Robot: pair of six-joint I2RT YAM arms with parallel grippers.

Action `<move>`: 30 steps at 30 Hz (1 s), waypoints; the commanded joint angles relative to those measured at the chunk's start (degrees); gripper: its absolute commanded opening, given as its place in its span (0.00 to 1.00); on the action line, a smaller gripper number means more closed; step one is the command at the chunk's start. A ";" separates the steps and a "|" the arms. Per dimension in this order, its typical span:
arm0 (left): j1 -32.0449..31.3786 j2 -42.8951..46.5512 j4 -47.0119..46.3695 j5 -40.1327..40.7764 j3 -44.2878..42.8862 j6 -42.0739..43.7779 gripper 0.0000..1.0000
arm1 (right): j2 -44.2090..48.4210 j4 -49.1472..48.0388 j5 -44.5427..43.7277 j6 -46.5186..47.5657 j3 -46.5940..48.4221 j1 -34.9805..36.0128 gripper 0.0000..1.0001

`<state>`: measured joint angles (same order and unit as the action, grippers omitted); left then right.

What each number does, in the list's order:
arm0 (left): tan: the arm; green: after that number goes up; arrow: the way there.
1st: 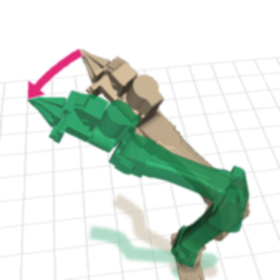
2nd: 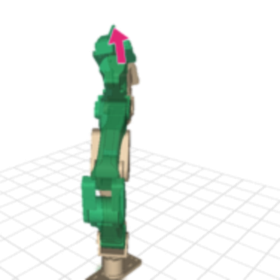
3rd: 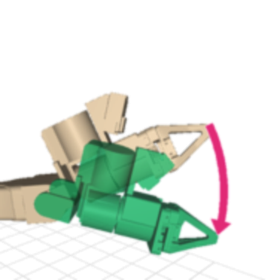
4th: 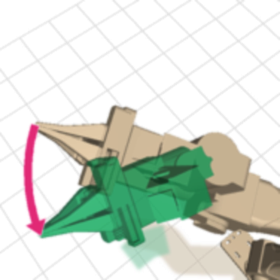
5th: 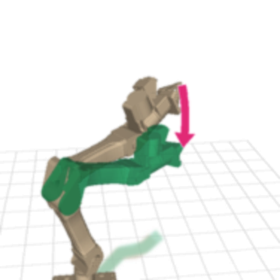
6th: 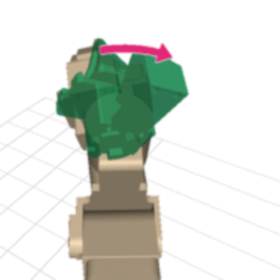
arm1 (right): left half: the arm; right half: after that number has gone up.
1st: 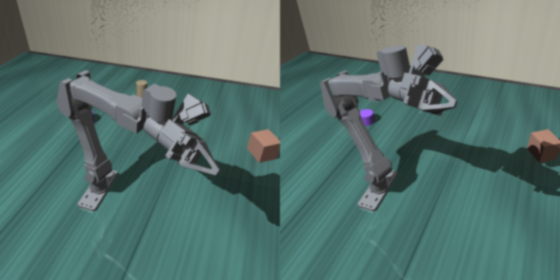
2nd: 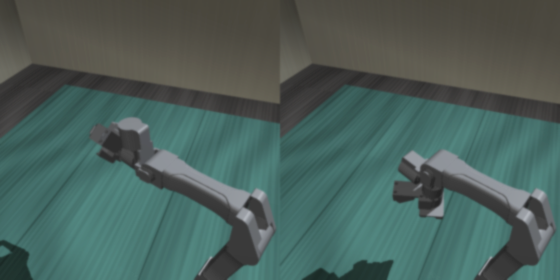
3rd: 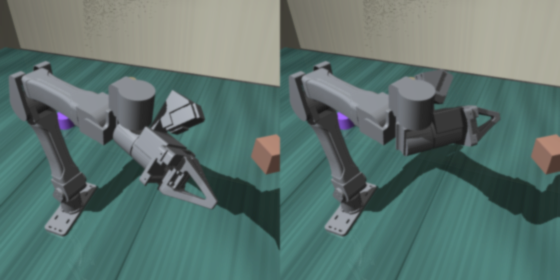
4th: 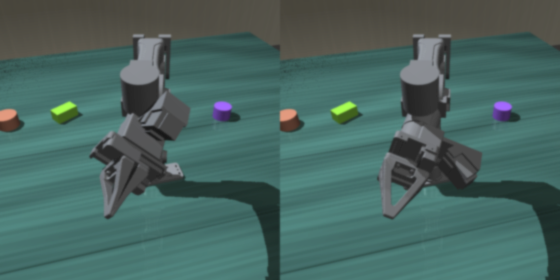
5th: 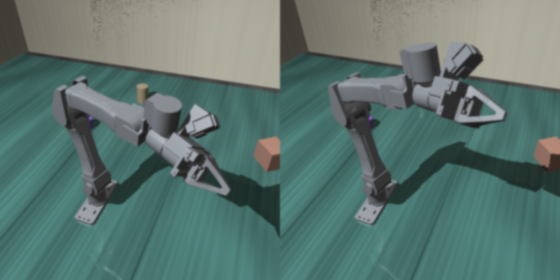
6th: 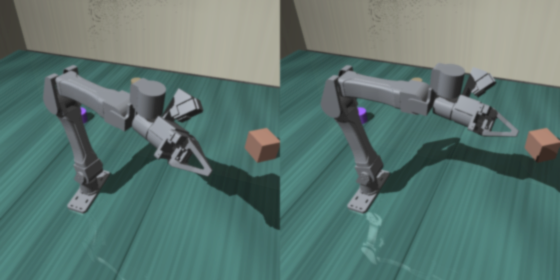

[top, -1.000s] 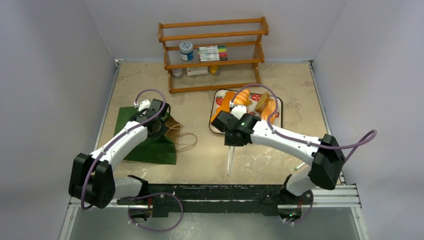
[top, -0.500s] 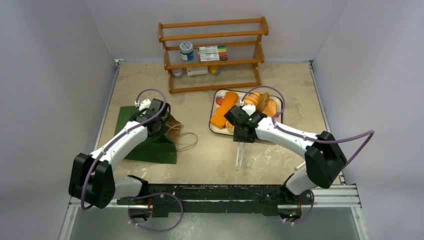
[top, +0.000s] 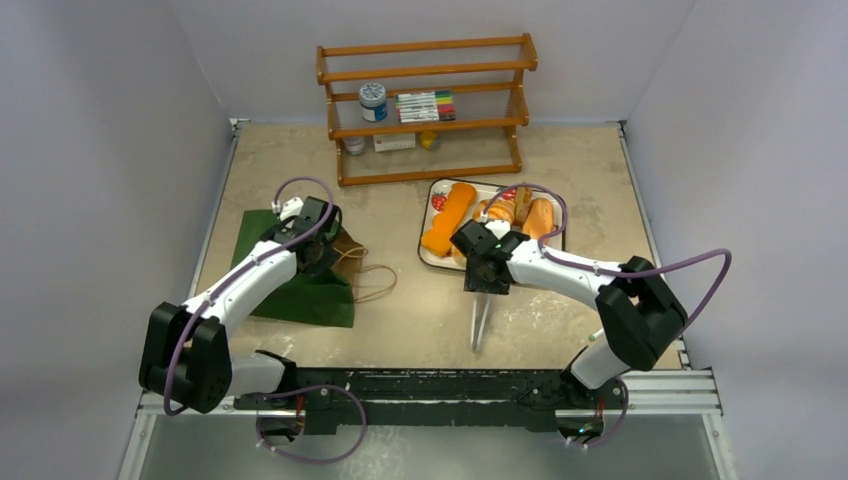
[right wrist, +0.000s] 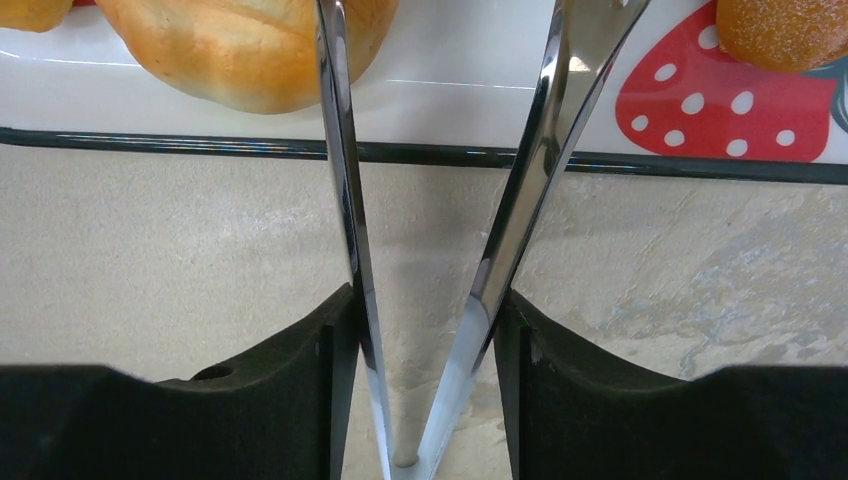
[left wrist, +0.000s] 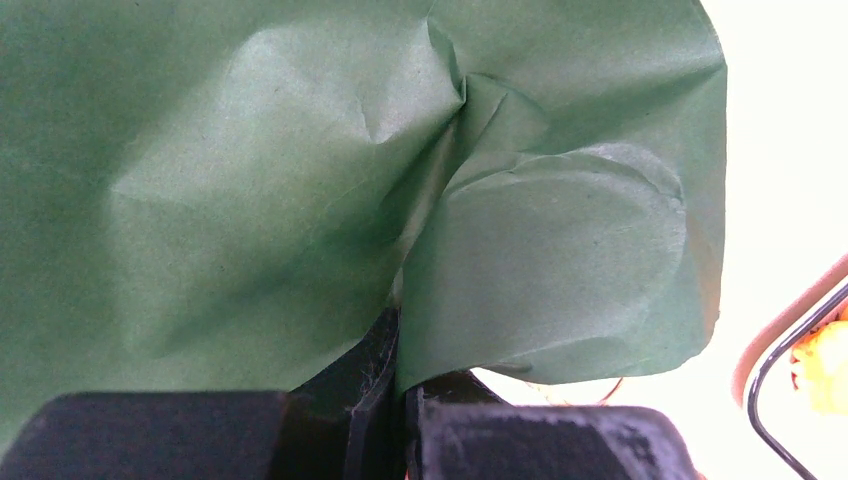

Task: Take the fake bread out of the paper bag
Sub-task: Place the fake bread in the container.

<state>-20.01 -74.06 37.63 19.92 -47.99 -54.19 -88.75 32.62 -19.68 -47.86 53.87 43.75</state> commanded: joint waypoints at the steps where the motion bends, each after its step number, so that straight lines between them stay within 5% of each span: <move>1: -0.35 -0.60 -1.94 -0.85 -0.72 1.10 0.00 | 1.84 -1.19 1.85 -0.77 -1.22 -0.15 0.52; 17: -0.31 -1.12 -1.19 -0.02 -2.16 1.33 0.00 | 9.41 1.52 0.29 -1.79 -0.78 1.49 0.50; 30: -0.32 3.06 4.08 2.68 -3.29 2.10 0.00 | 5.46 4.55 -3.16 -1.30 11.52 13.84 0.41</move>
<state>-20.03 -74.06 39.38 20.67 -48.95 -52.86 -81.06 37.54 -20.29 -49.93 59.24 54.08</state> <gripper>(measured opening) 0.009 0.441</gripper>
